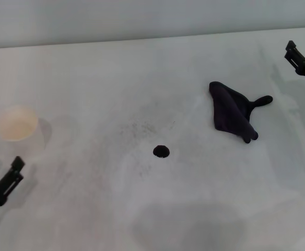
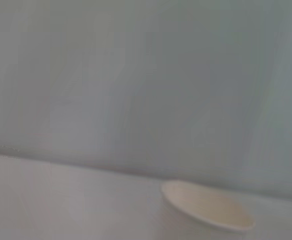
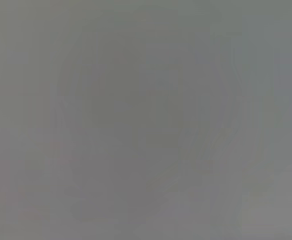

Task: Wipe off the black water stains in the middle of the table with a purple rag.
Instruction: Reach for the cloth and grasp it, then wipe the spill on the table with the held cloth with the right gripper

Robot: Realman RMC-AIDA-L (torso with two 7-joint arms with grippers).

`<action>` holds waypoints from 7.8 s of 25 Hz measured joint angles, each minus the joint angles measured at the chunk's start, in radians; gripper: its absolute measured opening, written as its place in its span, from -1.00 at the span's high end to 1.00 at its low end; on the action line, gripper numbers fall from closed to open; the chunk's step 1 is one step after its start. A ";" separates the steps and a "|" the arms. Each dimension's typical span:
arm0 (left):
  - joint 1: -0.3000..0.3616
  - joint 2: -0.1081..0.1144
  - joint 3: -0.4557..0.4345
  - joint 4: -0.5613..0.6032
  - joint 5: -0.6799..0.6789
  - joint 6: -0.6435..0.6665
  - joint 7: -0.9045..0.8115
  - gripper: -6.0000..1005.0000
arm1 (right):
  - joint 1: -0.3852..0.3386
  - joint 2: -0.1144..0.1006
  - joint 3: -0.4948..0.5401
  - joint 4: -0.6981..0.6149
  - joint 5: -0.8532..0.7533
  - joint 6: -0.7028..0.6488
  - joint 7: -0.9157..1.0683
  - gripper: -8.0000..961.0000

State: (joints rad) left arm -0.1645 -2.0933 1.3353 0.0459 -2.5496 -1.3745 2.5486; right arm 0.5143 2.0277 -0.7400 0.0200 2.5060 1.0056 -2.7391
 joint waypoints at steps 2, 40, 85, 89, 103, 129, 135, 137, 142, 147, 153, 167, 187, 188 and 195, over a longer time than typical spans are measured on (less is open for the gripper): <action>0.025 0.000 -0.002 0.000 -0.032 -0.042 0.000 -0.77 | 0.002 -0.003 -0.047 -0.006 -0.005 -0.001 0.053 -0.79; 0.034 0.004 -0.052 0.000 -0.379 -0.170 -0.039 -0.77 | -0.137 -0.009 -0.720 -1.188 -1.890 0.017 1.919 -0.78; 0.022 0.010 -0.078 0.009 -0.379 -0.168 -0.042 -0.77 | -0.082 -0.015 -0.717 -1.058 -1.801 -0.058 2.000 0.10; 0.022 0.010 -0.077 0.009 -0.379 -0.168 -0.042 -0.77 | -0.081 -0.015 -0.717 -1.056 -1.802 -0.057 1.996 0.40; 0.021 0.010 -0.077 0.009 -0.379 -0.167 -0.042 -0.77 | -0.062 -0.011 -0.736 -1.116 -1.507 0.173 1.705 0.77; -0.010 0.010 -0.079 0.000 -0.379 -0.157 -0.039 -0.77 | 0.051 -0.012 -1.010 -0.953 -1.454 -0.230 1.684 0.78; -0.010 0.011 -0.081 0.001 -0.379 -0.156 -0.037 -0.77 | 0.071 -0.010 -0.919 -0.913 -1.441 -0.193 1.689 0.78; -0.010 0.011 -0.093 0.001 -0.379 -0.156 -0.037 -0.77 | 0.074 -0.008 -0.920 -0.918 -1.435 -0.149 1.686 0.78; -0.012 0.012 -0.110 0.001 -0.379 -0.155 -0.038 -0.77 | 0.109 -0.002 -1.008 -0.914 -1.377 -0.061 1.682 0.78; -0.016 0.012 -0.116 0.001 -0.379 -0.155 -0.039 -0.77 | 0.137 -0.001 -1.109 -0.917 -1.301 -0.025 1.678 0.78; -0.018 0.012 -0.116 0.001 -0.379 -0.155 -0.039 -0.77 | 0.170 0.000 -1.184 -0.891 -1.254 -0.098 1.683 0.78; -0.011 0.012 -0.117 0.007 -0.379 -0.159 -0.041 -0.77 | 0.208 -0.007 -1.053 -0.756 -1.364 -0.249 1.687 0.78; -0.009 0.011 -0.117 0.008 -0.379 -0.169 -0.042 -0.77 | 0.209 -0.001 -0.917 -0.773 -1.517 -0.147 1.776 0.78; -0.009 0.011 -0.117 0.009 -0.379 -0.169 -0.042 -0.77 | 0.209 -0.002 -0.949 -0.783 -1.491 -0.142 1.776 0.78; -0.017 0.010 -0.117 0.002 -0.379 -0.164 -0.042 -0.77 | 0.218 -0.001 -1.067 -0.817 -1.388 -0.092 1.763 0.78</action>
State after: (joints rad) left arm -0.1810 -2.0832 1.2179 0.0483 -2.9284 -1.5390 2.5064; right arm 0.7322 2.0268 -1.8073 -0.7973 1.1176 0.9140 -0.9765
